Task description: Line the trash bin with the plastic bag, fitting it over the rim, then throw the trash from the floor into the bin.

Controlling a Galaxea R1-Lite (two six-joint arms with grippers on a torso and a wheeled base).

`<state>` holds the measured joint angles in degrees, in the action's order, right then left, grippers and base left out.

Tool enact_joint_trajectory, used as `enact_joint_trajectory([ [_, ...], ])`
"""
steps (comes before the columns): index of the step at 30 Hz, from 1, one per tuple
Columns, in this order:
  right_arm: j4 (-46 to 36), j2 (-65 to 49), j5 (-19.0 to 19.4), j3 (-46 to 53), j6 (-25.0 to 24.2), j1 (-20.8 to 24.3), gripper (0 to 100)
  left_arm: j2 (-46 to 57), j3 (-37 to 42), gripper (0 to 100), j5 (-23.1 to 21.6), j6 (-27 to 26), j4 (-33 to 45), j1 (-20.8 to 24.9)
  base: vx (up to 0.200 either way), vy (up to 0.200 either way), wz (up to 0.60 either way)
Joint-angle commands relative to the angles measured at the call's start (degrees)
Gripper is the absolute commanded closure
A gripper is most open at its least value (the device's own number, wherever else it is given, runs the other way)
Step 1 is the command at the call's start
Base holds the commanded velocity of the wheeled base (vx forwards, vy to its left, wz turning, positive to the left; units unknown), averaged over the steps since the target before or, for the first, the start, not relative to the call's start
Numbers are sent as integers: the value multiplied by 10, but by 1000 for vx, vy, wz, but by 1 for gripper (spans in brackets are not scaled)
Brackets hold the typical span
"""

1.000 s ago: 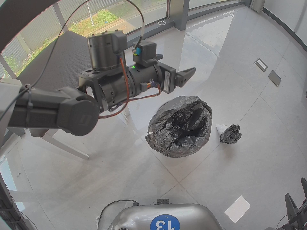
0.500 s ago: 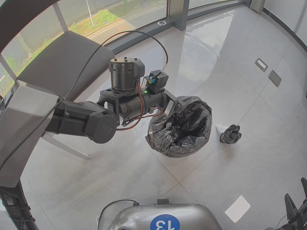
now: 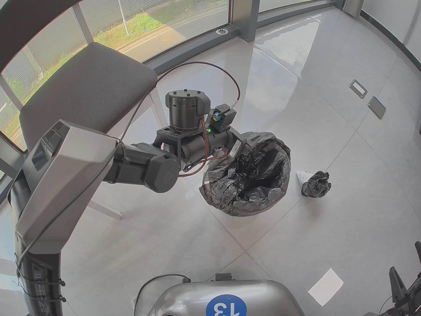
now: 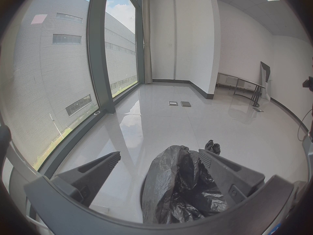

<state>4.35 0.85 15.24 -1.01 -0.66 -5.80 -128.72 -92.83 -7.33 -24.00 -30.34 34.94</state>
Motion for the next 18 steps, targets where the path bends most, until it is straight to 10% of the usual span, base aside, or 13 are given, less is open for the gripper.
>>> enact_joint_trajectory([
  [1,1,-1,1,10,16,0,0,-36,-27,0,1,-3,1,-8,0,0,0],
  [18,1,-1,1,10,27,0,0,-83,-69,0,2,-5,6,-17,0,0,0],
])
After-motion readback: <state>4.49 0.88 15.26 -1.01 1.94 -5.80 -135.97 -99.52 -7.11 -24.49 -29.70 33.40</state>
